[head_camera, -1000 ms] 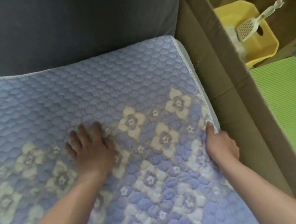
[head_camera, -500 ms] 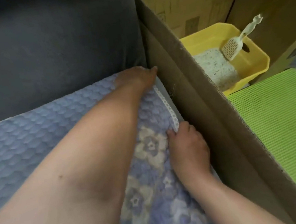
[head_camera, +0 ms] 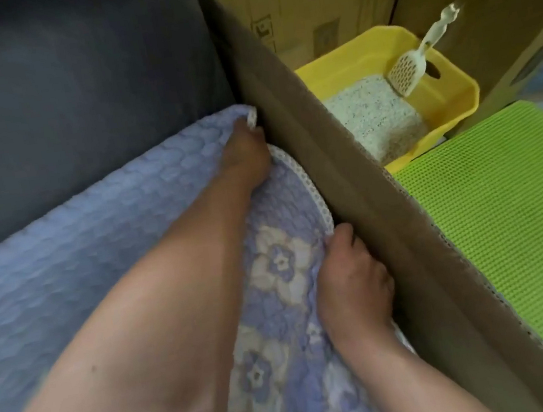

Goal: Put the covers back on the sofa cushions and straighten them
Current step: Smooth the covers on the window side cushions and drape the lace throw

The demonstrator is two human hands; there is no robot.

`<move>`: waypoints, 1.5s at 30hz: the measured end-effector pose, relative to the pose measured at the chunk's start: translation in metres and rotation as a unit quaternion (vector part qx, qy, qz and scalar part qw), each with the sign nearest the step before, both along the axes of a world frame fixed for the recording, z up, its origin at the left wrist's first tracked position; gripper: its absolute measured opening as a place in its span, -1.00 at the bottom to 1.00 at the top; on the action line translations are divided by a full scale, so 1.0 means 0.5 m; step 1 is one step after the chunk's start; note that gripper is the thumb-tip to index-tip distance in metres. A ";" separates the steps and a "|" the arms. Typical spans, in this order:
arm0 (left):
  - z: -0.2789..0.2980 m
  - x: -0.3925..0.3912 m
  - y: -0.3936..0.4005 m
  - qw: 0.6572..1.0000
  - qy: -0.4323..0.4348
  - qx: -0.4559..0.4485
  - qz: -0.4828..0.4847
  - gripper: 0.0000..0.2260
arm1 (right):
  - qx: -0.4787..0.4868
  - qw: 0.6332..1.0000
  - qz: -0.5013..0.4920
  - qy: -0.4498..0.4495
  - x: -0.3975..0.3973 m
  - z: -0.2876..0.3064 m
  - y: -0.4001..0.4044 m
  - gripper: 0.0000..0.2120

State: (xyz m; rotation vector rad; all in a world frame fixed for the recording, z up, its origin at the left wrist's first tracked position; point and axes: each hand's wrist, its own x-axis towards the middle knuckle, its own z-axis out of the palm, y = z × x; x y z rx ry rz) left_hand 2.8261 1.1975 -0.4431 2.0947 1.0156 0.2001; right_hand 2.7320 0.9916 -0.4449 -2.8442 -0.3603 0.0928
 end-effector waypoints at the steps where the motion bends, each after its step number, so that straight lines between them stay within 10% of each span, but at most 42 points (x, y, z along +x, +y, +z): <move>1: -0.005 -0.007 0.006 1.000 -0.003 -0.001 -0.012 -0.73 | 0.003 1.000 0.001 -0.024 -0.009 -0.014 0.004 -0.89; 11: 0.047 -0.045 -0.011 0.997 0.030 -0.060 -0.038 -0.71 | -0.102 0.993 -0.056 -0.032 -0.266 0.017 -0.335 -0.74; 13: 0.042 -0.054 -0.030 0.992 0.066 -0.050 -0.097 -0.77 | -0.130 0.987 -0.089 0.044 -0.294 -0.001 -0.402 -0.25; 20: 0.071 -0.314 -0.273 0.959 0.120 0.180 -0.184 -0.42 | -0.110 0.984 -0.120 0.072 -0.304 0.065 -0.415 -0.84; 26: 0.121 -0.787 -0.538 0.943 0.303 0.070 -0.116 -0.41 | -0.122 0.934 -0.268 0.202 -0.439 0.100 -0.641 -0.82; 33: 0.073 -0.725 -0.567 0.933 0.324 0.050 -0.149 -0.43 | -0.001 0.869 -0.454 0.195 -0.436 0.088 -0.638 -0.75; 36: 0.107 -0.721 -0.546 0.926 0.334 -0.019 -0.176 -0.42 | -0.010 0.933 -0.337 0.125 -0.470 0.151 -0.534 -0.66; 39: 0.162 -0.758 -0.472 0.954 0.129 -0.258 -0.078 -0.62 | 0.086 0.978 -0.131 0.139 -0.432 0.216 -0.381 -0.69; 42: 0.200 -0.850 -0.364 0.942 -0.054 -0.326 0.049 -0.78 | 0.066 0.969 0.138 0.194 -0.364 0.211 -0.193 -0.63; 45: 0.203 -0.953 -0.239 0.971 -0.023 -0.224 0.085 -0.72 | -0.044 0.905 0.391 0.160 -0.344 0.172 -0.014 -0.44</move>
